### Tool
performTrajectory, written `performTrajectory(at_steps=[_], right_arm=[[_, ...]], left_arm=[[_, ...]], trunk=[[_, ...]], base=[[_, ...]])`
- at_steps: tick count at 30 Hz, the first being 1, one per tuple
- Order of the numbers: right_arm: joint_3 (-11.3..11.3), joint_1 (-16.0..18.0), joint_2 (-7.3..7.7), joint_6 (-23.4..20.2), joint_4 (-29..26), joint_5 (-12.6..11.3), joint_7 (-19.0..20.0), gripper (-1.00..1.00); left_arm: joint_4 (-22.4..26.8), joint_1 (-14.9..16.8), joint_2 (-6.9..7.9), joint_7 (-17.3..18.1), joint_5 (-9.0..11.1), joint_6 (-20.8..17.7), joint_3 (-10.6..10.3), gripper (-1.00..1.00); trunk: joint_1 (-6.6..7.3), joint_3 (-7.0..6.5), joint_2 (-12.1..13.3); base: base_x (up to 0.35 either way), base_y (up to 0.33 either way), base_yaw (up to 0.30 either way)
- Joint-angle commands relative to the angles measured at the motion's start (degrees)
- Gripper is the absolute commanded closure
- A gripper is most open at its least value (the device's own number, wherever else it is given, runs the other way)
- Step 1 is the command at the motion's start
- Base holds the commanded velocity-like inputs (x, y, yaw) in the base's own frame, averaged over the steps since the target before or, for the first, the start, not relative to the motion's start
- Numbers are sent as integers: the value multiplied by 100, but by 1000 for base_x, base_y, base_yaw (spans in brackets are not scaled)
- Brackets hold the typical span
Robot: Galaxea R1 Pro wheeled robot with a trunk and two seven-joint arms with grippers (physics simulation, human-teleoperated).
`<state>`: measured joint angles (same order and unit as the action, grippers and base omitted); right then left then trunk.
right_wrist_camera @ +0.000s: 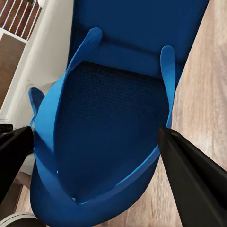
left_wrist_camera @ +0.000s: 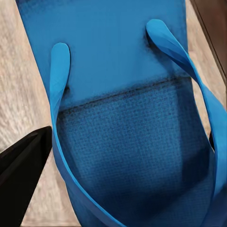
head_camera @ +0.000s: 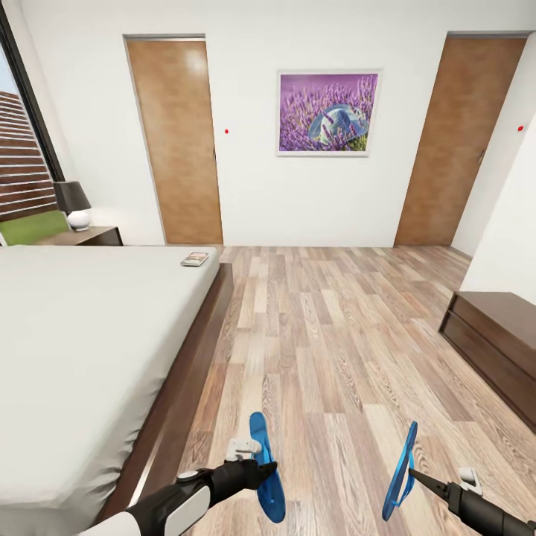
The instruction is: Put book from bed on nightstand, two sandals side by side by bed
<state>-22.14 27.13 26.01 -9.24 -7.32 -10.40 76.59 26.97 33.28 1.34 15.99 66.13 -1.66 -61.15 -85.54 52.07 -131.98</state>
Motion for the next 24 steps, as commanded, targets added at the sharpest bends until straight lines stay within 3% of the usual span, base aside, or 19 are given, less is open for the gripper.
performTrajectory(at_steps=[1, 3, 7, 9, 24], right_arm=[[35, 3, 2, -60, 2, -59, 15, 100], [35, 3, 1, -60, 7, -59, 14, 100], [35, 3, -7, -60, 10, -59, 14, 100], [35, 3, -8, -60, 11, -59, 13, 100], [35, 3, -17, -60, 200, -55, 13, 100]], left_arm=[[-109, -12, 32, 13, 66, -14, -22, 100], [-362, -34, 82, 107, 73, 14, -21, 100], [-980, -47, 116, 859, 76, 321, -20, 100], [-1096, -48, 116, 1027, 76, 379, -20, 100], [-1184, -144, 117, 1153, 69, 428, -20, 100]], trunk=[[1, 5, -3], [1, 5, -3], [67, -49, 118], [67, -49, 118], [111, -85, 198]], base=[[0, 0, 0], [0, 0, 0], [0, 0, 0], [0, 0, 0], [0, 0, 0]])
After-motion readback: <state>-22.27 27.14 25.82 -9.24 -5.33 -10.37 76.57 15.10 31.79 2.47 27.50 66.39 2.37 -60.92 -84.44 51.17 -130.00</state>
